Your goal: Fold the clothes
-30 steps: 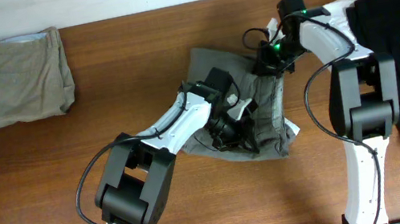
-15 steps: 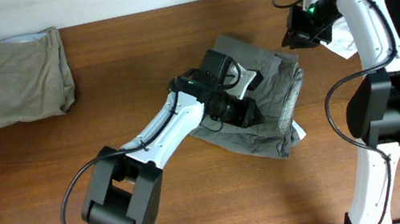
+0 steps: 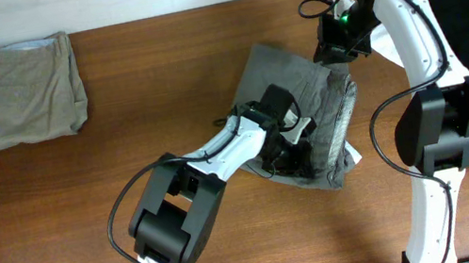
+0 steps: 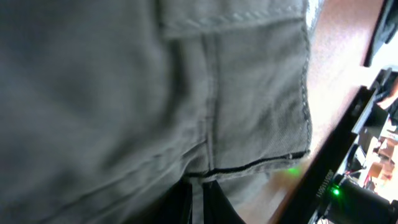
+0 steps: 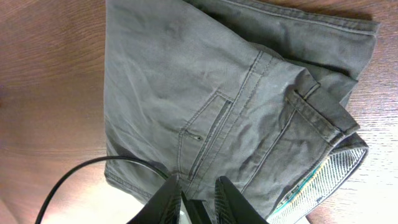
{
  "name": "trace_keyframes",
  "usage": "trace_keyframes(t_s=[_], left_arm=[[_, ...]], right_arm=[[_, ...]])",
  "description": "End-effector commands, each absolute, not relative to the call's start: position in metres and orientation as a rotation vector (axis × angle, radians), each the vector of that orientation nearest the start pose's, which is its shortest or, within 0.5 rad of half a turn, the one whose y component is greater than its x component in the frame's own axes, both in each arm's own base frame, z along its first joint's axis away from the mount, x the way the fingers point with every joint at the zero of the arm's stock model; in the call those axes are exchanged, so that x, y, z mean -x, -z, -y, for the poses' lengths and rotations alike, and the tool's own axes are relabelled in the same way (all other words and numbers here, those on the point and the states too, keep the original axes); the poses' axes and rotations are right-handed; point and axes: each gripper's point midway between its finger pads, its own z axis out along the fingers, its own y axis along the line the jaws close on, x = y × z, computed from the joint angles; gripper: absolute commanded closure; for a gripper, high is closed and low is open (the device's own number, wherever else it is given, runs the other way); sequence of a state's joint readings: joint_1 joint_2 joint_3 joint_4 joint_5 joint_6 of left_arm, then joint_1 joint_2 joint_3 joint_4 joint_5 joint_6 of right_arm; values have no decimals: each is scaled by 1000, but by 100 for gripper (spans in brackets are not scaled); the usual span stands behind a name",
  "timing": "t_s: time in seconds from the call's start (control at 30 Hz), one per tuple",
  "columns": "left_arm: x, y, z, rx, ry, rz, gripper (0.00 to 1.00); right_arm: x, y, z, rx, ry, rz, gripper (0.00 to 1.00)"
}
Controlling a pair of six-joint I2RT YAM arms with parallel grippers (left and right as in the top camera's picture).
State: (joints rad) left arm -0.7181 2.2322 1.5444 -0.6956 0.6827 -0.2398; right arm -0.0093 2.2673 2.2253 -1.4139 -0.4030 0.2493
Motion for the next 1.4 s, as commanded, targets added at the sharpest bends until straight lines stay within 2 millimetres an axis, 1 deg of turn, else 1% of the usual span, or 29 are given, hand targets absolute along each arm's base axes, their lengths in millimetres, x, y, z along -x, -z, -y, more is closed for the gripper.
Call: trace_keyframes(t_s=[0.0,0.03,0.1,0.13,0.17,0.2,0.23,0.27,0.3,0.33,0.37,0.43,0.47,0.5,0.53,0.63,0.67,0.7,0.83,0.9,1.03,1.07,1.1,1.13,1.17,1.23,1.3,1.37], left_arm=[[-273,-56,379,-964,1152,-2802,92],[-288,-83,371,-966,1052,-2722,89],[-310,-113,352,-902,898,-2654,79],[-324,-135,337,-848,852,-2609,73],[-338,-153,320,-784,835,-2575,47],[-354,-161,302,-715,821,-2563,18],[-368,-161,286,-664,806,-2564,13],[-385,-155,266,-619,788,-2568,2],[-396,-149,255,-605,789,-2564,1],[-409,-142,244,-583,807,-2552,1],[-419,-135,239,-562,812,-2549,1],[-430,-119,240,-558,868,-2536,1],[-435,-108,242,-563,897,-2531,1],[-441,-90,246,-565,911,-2533,1],[-445,-78,248,-564,914,-2538,1],[-450,-54,255,-576,967,-2530,1],[-451,-50,258,-581,987,-2522,1],[-451,-46,265,-599,1033,-2502,1],[-448,-23,274,-587,1102,-2516,1],[-440,-18,286,-619,1188,-2499,1],[-427,-2,310,-661,1223,-2509,1],[-425,1,317,-677,1222,-2504,9],[-424,3,321,-687,1207,-2503,29],[-425,5,320,-686,1175,-2510,45],[-428,10,319,-678,1116,-2523,57],[-436,16,313,-658,1022,-2538,98],[-447,16,308,-597,982,-2538,99],[-463,7,300,-541,986,-2508,99]], right_arm=[[-463,-143,-61,-320,-606,-2982,76],[-462,-143,-61,-298,-604,-2984,75],[-462,-144,-60,-303,-604,-2980,75],[-463,-146,-56,-315,-604,-2971,75],[-464,-153,-47,-336,-601,-2951,74],[-463,-162,-38,-359,-597,-2930,72],[-461,-171,-30,-379,-593,-2913,70],[-455,-188,-18,-408,-587,-2882,68],[-450,-198,-13,-421,-583,-2864,66],[-440,-214,-9,-417,-577,-2849,58],[-431,-225,-8,-382,-571,-2844,50],[-414,-240,-11,-327,-565,-2852,15],[-403,-248,-14,-311,-559,-2863,1],[-391,-255,-18,-296,-557,-2875,1],[-387,-258,-18,-285,-557,-2878,1],[-378,-263,-20,-273,-557,-2887,1],[-377,-264,-20,-273,-557,-2890,1],[-377,-264,-20,-273,-557,-2890,1],[-377,-264,-22,-265,-558,-2891,1],[-377,-264,-27,-239,-560,-2895,2],[-375,-264,-42,-183,-566,-2906,1],[-375,-264,-47,-162,-568,-2909,1],[-374,-264,-51,-148,-569,-2911,1],[-374,-264,-54,-136,-570,-2914,1],[-373,-264,-56,-128,-571,-2915,1],[-373,-264,-60,-115,-572,-2917,1],[-372,-263,-61,-111,-573,-2921,1],[-372,-263,-62,-108,-573,-2922,1]])
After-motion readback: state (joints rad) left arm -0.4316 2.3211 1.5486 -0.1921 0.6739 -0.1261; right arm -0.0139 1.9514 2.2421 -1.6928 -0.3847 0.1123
